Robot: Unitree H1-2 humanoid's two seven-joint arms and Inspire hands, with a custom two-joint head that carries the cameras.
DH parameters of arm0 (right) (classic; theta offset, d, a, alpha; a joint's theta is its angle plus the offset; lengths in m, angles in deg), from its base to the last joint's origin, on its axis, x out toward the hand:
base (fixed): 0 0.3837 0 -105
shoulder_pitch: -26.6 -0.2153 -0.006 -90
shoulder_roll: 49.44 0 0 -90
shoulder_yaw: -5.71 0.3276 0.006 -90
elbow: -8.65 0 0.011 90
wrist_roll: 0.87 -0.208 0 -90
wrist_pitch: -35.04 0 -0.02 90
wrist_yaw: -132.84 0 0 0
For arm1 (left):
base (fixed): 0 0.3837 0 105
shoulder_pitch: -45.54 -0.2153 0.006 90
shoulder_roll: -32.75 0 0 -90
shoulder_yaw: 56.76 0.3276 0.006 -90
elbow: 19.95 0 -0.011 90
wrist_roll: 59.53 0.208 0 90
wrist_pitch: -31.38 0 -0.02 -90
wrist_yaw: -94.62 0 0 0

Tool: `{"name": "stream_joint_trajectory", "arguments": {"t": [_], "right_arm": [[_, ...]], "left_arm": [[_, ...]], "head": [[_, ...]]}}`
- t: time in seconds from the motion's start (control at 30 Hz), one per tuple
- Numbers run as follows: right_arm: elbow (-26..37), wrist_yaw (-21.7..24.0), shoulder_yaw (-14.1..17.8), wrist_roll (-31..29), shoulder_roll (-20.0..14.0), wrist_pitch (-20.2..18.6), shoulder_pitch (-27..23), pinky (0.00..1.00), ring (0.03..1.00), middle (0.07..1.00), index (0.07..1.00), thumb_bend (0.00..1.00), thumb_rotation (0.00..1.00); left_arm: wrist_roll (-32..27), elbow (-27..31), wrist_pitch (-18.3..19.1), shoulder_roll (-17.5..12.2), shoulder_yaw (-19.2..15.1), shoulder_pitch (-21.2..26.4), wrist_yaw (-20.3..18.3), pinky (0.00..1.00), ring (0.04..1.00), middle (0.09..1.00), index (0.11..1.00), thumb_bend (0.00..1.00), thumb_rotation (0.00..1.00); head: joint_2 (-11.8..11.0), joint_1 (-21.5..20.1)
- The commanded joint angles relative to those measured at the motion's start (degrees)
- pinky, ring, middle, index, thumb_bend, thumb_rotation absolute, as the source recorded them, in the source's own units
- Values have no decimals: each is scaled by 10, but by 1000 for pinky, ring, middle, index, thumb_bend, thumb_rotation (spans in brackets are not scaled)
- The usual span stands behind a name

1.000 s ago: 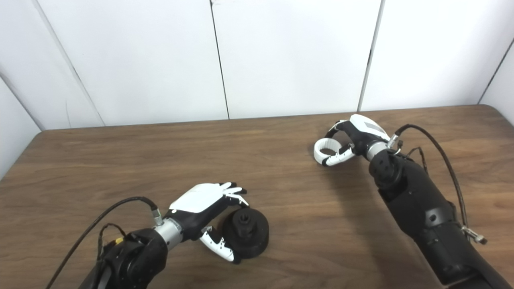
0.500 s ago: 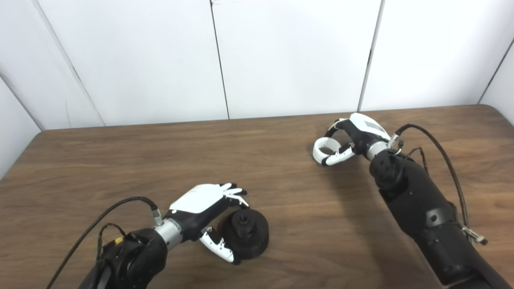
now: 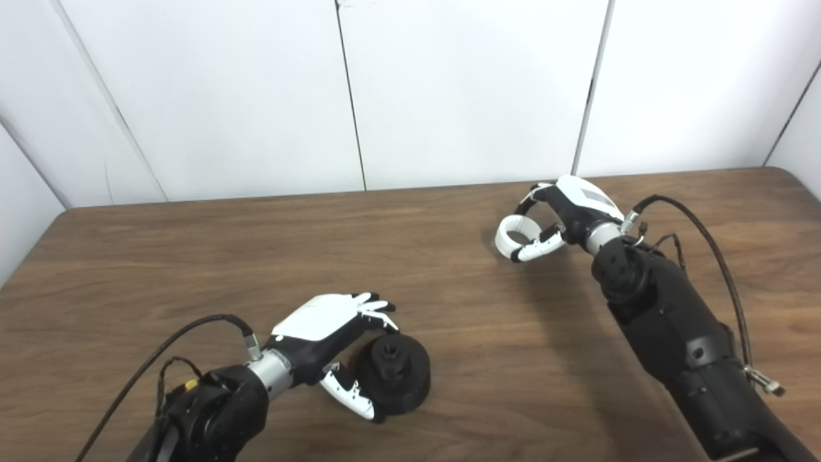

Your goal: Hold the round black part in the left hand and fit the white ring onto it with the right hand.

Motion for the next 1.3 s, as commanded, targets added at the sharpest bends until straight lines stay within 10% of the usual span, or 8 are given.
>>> {"name": "stream_joint_trajectory", "arguments": {"t": [0.0,1.27], "right_arm": [[29,-1,10,4,-16,1,-18,885,979,916,658,699,183],[359,155,-12,40,-21,-2,36,832,955,884,611,746,205]], "left_arm": [[6,11,-9,0,-7,22,14,1000,1000,947,705,980,260],[11,4,-7,9,-7,29,10,1000,1000,949,708,976,266]], "head": [[-1,1],[1,3]]}}
